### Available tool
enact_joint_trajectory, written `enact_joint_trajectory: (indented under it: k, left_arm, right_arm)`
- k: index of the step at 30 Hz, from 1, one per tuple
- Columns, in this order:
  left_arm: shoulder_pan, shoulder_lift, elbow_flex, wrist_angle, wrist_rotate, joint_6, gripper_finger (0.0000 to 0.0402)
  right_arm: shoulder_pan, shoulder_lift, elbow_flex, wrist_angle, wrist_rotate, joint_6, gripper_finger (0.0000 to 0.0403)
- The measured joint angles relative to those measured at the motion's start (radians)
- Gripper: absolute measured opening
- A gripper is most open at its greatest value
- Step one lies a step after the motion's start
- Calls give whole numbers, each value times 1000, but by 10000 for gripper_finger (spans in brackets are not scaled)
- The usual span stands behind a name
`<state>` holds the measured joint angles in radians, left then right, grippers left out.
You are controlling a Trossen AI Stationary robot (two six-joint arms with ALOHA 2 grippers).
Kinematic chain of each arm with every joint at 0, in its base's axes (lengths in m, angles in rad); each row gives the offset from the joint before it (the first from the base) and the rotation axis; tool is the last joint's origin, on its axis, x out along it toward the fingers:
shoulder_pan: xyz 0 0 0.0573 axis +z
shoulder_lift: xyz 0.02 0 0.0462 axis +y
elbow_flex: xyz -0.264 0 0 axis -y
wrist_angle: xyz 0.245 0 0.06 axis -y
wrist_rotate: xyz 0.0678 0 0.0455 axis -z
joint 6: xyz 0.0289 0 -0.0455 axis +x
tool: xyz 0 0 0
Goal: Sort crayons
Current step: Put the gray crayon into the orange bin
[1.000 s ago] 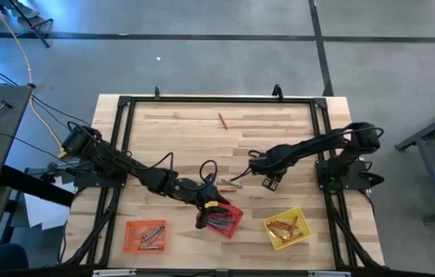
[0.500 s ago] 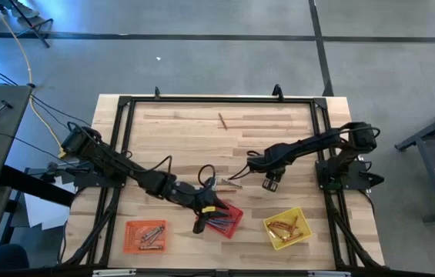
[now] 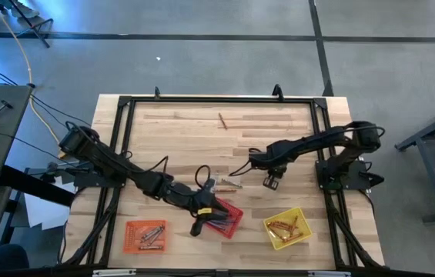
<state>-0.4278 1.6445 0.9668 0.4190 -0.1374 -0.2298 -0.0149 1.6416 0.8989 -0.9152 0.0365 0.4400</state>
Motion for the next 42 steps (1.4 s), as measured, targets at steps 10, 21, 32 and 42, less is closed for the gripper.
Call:
enact_joint_trajectory:
  k: [10,21,32,42]
  left_arm:
    - [-11,-77,0,-40,-35,132,101]
    - [-46,-90,-2,-6,-418,378,101]
    - [-34,-84,-73,351,-167,447,101]
    - [-31,-81,-73,361,-152,432,102]
  right_arm:
    - [22,-363,0,37,168,107,2]
    - [375,-552,2,524,615,-26,1]
    - [620,-336,2,840,892,-133,1]
    - [652,-171,3,1291,782,-346,0]
